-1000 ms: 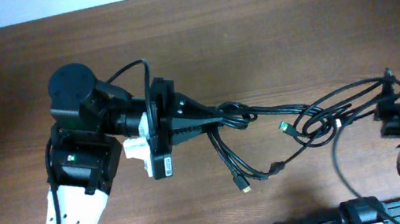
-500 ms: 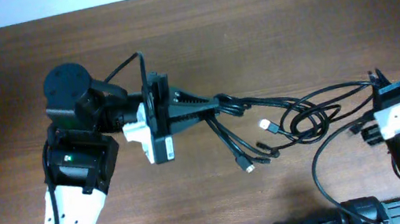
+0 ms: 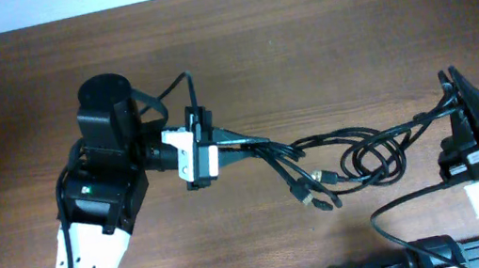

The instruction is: Untangle cables

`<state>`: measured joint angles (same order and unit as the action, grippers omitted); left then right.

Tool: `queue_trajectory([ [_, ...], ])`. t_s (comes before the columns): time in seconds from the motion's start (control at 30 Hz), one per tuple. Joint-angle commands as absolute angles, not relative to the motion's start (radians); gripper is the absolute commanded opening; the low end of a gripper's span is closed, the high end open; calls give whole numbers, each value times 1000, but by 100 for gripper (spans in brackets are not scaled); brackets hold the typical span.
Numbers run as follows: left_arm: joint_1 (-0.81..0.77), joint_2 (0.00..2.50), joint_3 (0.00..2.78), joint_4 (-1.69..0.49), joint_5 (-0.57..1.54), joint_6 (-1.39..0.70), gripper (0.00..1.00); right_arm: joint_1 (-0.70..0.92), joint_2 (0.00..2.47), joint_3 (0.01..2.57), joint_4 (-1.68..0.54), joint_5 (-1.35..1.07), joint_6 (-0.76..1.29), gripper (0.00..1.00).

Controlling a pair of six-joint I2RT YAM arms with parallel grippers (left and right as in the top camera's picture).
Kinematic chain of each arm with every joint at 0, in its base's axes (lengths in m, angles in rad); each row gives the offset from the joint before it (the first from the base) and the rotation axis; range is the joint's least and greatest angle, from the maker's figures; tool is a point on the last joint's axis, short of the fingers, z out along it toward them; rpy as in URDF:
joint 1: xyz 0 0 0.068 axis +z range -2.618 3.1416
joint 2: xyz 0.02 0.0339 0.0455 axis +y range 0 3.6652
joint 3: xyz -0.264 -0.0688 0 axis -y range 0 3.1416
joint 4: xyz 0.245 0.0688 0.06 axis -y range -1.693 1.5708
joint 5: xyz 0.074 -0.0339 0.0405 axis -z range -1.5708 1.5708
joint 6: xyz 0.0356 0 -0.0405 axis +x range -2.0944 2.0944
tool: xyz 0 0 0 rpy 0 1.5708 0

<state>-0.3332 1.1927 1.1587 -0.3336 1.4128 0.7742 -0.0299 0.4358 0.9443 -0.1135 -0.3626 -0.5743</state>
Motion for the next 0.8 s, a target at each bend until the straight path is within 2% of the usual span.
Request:
queue_trajectory([
  [0.0,-362,1179,1166,-338,1472,840,0,-33,440,956,-166,-355,-365,4],
  [0.27,-372,1179,1166,-291,1470,956,0,-33,487,956,-570,-357,20,11],
  [0.3,-372,1179,1166,-277,1469,956,0,-33,491,956,-602,-362,36,20],
  [0.4,-372,1179,1166,-227,1440,955,0,-33,501,956,-752,-421,39,90],
  [0.43,-372,1179,1166,-219,1422,955,0,-33,501,956,-783,-437,39,96],
  [0.47,-372,1179,1166,-216,1407,955,0,-33,501,956,-798,-442,39,99],
  [0.77,-370,1179,1166,-176,1273,955,0,-33,501,956,-868,-542,31,99],
])
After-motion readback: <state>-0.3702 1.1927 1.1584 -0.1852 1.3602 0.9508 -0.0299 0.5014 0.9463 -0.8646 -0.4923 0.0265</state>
